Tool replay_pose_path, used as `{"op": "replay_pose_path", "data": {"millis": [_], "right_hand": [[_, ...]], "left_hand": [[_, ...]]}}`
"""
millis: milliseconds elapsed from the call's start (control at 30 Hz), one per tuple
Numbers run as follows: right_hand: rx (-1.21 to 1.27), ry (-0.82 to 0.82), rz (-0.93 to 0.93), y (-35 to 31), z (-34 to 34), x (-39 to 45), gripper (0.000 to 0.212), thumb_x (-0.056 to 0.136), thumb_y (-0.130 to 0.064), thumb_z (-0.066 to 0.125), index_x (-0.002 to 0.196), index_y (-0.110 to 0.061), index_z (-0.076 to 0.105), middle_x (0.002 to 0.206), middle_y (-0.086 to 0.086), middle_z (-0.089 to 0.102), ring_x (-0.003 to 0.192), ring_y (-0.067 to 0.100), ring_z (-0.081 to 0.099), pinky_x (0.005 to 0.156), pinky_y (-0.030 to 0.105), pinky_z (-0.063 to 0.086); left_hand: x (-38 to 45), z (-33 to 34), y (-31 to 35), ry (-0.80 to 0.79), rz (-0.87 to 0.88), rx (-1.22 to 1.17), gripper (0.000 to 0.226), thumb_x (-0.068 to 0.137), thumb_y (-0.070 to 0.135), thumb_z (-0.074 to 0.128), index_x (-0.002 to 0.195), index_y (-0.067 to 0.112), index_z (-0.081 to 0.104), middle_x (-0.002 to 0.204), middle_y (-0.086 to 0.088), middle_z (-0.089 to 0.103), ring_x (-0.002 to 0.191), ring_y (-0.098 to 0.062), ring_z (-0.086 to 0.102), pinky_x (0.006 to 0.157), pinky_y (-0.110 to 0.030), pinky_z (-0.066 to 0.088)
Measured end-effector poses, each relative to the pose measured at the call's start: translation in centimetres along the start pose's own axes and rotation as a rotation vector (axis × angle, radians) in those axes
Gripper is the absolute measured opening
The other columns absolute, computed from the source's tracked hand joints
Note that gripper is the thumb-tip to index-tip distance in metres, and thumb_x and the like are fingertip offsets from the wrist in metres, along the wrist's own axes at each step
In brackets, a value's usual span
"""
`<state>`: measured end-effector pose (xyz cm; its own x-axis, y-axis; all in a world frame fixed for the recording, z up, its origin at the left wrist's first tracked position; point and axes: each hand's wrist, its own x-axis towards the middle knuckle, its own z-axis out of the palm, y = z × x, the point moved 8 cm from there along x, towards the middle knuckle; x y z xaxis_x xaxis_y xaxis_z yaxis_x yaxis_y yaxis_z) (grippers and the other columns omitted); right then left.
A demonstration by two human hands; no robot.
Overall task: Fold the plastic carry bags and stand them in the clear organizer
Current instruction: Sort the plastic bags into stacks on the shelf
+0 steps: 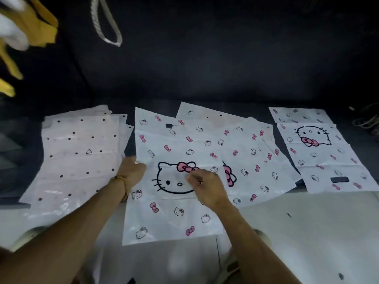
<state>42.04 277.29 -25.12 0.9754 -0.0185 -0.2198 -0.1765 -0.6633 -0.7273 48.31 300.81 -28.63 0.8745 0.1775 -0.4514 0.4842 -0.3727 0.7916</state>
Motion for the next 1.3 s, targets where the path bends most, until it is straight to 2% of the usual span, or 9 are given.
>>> {"op": "replay_pose_path", "data": {"millis": [300, 467, 567, 733, 967, 1067, 1167, 1233, 1300], "right_hand": [[-0.306, 0.131, 0.084, 0.5, 0.8, 4.6, 0.037, 0.093, -0.024, 0.055, 0.127, -0.009, 0.057, 0.129, 0.011, 0.054, 0.121, 0.026, 0.045, 0.093, 0.038, 0.046], [-0.452, 0.068, 0.188, -1.1, 6.0, 7.0, 0.075, 0.087, -0.057, 0.054, 0.143, -0.012, 0.033, 0.154, 0.011, 0.023, 0.142, 0.033, 0.015, 0.111, 0.047, 0.025], [-0.502, 0.099, 0.199, -0.5, 6.7, 7.2, 0.065, 0.093, -0.055, 0.045, 0.148, -0.023, 0.029, 0.16, 0.008, 0.011, 0.146, 0.033, 0.005, 0.116, 0.048, 0.017], [-0.502, 0.279, 0.121, 0.0, 4.7, 6.8, 0.038, 0.094, -0.035, 0.054, 0.128, -0.017, 0.055, 0.148, 0.004, 0.037, 0.134, 0.03, 0.033, 0.095, 0.05, 0.043], [-0.277, 0.469, 0.186, 1.0, 2.7, 6.4, 0.02, 0.092, -0.012, 0.057, 0.107, -0.013, 0.071, 0.111, 0.003, 0.068, 0.107, 0.031, 0.048, 0.085, 0.042, 0.039], [0.131, 0.398, 0.181, 1.2, 0.7, 6.9, 0.024, 0.094, -0.007, 0.051, 0.077, -0.013, 0.067, 0.065, 0.003, 0.052, 0.067, 0.021, 0.048, 0.062, 0.026, 0.043], [0.253, 0.363, 0.081, -2.3, -1.7, 6.2, 0.02, 0.097, -0.007, 0.046, 0.084, -0.013, 0.06, 0.068, -0.002, 0.046, 0.053, 0.002, 0.045, 0.045, 0.008, 0.038], [0.277, 0.261, -0.028, -6.1, -1.3, 6.1, 0.023, 0.098, -0.006, 0.044, 0.076, -0.012, 0.051, 0.066, 0.002, 0.043, 0.051, 0.003, 0.043, 0.048, 0.014, 0.04], [0.268, 0.079, -0.157, -10.2, 1.1, 5.8, 0.029, 0.096, -0.001, 0.044, 0.069, -0.01, 0.046, 0.061, -0.001, 0.044, 0.054, 0.009, 0.041, 0.051, 0.023, 0.035]], "left_hand": [[1.9, -12.1, -5.3, 0.209, -0.078, -0.059, 0.016, 0.082, -0.002, 0.053, 0.07, 0.006, 0.061, 0.067, -0.011, 0.057, 0.063, -0.024, 0.052, 0.062, -0.029, 0.043], [1.9, -16.7, -7.6, 0.265, -0.085, -0.02, 0.019, 0.081, 0.004, 0.054, 0.063, 0.009, 0.054, 0.059, -0.005, 0.052, 0.054, -0.021, 0.047, 0.057, -0.026, 0.042], [1.7, -17.0, -8.1, 0.215, -0.058, -0.029, 0.02, 0.082, 0.0, 0.053, 0.066, 0.008, 0.06, 0.06, -0.004, 0.056, 0.055, -0.018, 0.049, 0.054, -0.024, 0.044], [1.4, -17.6, -8.1, 0.206, -0.045, -0.062, 0.033, 0.081, -0.004, 0.05, 0.053, 0.011, 0.057, 0.042, 0.01, 0.047, 0.047, -0.013, 0.04, 0.042, -0.018, 0.036], [0.8, -17.2, -7.5, 0.123, -0.062, -0.068, 0.021, 0.083, 0.001, 0.053, 0.066, 0.01, 0.06, 0.066, 0.0, 0.057, 0.064, -0.017, 0.05, 0.06, -0.023, 0.047], [0.7, -16.4, -7.4, 0.103, -0.091, -0.086, 0.02, 0.081, 0.004, 0.055, 0.062, 0.012, 0.051, 0.062, -0.003, 0.049, 0.062, -0.02, 0.046, 0.052, -0.021, 0.042], [0.9, -15.4, -7.4, 0.083, -0.152, -0.149, 0.018, 0.078, 0.004, 0.057, 0.063, 0.013, 0.052, 0.056, -0.001, 0.052, 0.06, -0.022, 0.048, 0.054, -0.025, 0.038], [0.6, -14.5, -7.2, 0.074, -0.202, -0.231, 0.006, 0.08, 0.004, 0.058, 0.08, 0.01, 0.059, 0.062, 0.001, 0.061, 0.065, -0.021, 0.054, 0.057, -0.025, 0.041], [0.4, -13.9, -7.2, 0.09, -0.272, -0.294, 0.029, 0.085, 0.009, 0.06, 0.114, 0.007, 0.054, 0.095, -0.005, 0.063, 0.088, -0.022, 0.057, 0.076, -0.03, 0.047]]}}
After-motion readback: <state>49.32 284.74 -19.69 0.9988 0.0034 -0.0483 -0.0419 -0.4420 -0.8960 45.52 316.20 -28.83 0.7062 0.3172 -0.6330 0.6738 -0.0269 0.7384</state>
